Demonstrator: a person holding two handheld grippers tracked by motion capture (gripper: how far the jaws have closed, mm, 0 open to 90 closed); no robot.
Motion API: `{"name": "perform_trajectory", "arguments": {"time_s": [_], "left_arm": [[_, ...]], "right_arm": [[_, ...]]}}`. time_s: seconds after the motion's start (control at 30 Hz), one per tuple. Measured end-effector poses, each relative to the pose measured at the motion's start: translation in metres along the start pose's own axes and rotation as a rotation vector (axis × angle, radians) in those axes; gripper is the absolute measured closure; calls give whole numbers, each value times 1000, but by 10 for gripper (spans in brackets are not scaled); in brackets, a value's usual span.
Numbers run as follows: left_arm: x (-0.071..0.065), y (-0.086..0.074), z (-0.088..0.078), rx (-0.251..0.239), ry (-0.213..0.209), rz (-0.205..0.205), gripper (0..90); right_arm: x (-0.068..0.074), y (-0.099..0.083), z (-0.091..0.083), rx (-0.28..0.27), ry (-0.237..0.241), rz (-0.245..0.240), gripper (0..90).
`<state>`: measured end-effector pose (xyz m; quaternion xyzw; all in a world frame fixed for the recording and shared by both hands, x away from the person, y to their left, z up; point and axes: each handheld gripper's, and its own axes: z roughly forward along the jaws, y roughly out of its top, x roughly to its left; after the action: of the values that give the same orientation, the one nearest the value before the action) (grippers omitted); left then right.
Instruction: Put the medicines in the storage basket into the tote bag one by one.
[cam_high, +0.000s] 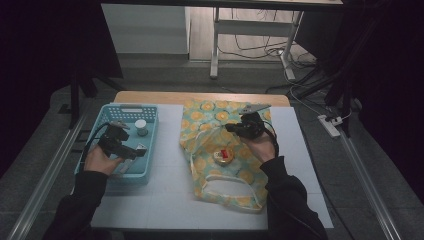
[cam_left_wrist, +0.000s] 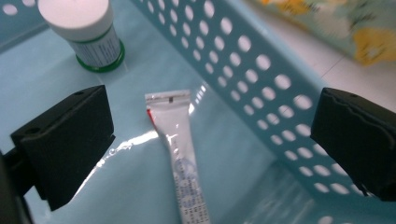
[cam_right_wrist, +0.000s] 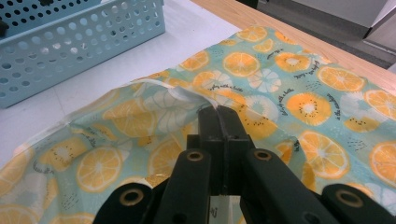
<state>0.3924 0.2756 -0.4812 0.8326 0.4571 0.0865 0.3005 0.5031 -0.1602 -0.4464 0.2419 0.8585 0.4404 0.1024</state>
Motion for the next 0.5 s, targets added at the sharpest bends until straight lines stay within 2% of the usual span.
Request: {"name": "perform_trajectory", "arguments": {"time_s": [0.23, 0.3, 0.43, 0.5], "left_arm": [[9, -4, 15, 97, 21, 6, 0], [10, -5, 19, 137, 26, -7, 0], [10, -3, 25, 201, 59, -1, 4], [10, -3, 27, 229, 80, -5, 35]], "right_arm": [[1, 0, 0, -2, 2, -9, 900], [1, 0, 0, -3, 3, -10, 900], [1, 0, 1, 1, 4, -9, 900], [1, 0, 1, 0, 3, -9, 900]]}}
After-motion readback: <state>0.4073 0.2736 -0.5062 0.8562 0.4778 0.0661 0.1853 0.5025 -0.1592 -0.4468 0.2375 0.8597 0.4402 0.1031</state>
